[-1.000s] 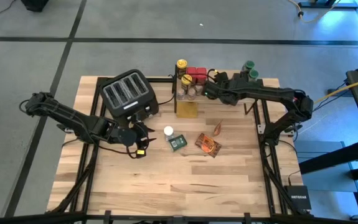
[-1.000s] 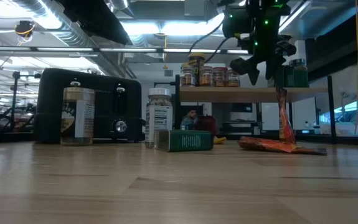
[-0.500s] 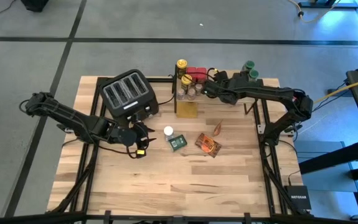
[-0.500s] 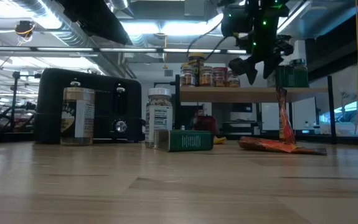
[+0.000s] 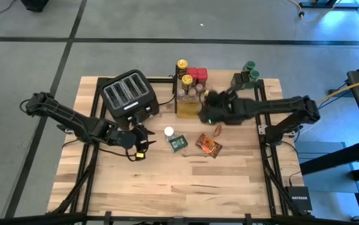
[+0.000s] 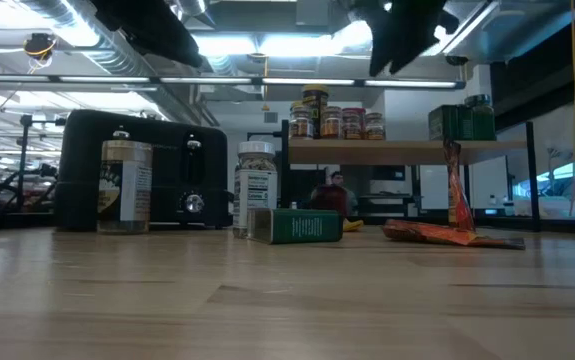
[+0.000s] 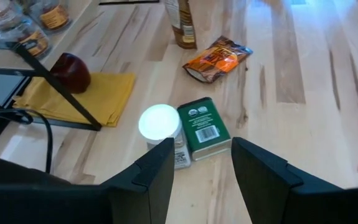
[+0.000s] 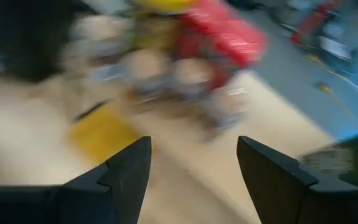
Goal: Shelf spices
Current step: Put the green seasoning can on the shelf
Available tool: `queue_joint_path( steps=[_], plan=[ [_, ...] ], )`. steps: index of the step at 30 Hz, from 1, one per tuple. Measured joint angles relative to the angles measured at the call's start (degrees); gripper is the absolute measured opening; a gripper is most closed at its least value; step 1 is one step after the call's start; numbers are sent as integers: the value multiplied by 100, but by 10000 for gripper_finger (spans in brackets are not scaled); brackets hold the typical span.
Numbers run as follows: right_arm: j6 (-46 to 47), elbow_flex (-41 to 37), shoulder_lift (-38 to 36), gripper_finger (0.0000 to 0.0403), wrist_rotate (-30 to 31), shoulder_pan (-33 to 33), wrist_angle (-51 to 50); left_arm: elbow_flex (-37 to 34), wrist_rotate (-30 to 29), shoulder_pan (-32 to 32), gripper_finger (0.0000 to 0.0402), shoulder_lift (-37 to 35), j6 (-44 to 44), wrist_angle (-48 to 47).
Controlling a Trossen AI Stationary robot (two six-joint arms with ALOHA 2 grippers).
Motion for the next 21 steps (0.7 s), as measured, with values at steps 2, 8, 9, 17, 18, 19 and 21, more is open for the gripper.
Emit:
queue_joint_path(
  steps=[2,8,9,17,18,19,21],
  plan=[
    [-36,-76,10,243,-239,416,169,0,0,-55,153,0,16,-2],
    [-109,-806,105,243,-546,1366,1432,0,29,-101,153,0,7,-1],
    [-110,-1008,136,243,-553,1464,1745,0,33,-101,153,19,3,5],
    [-155,-2627,716,243,-612,1646,4429,2,39,-88,153,921,-46,496],
    [-155,-2766,815,243,-587,1643,4647,2,38,-86,153,1113,-34,646],
    [-155,-2861,912,243,-530,1641,4865,2,39,-76,153,1313,-11,810],
    [-159,-2980,1081,243,-362,1642,5276,0,40,-41,153,1710,97,1175]
  ],
)
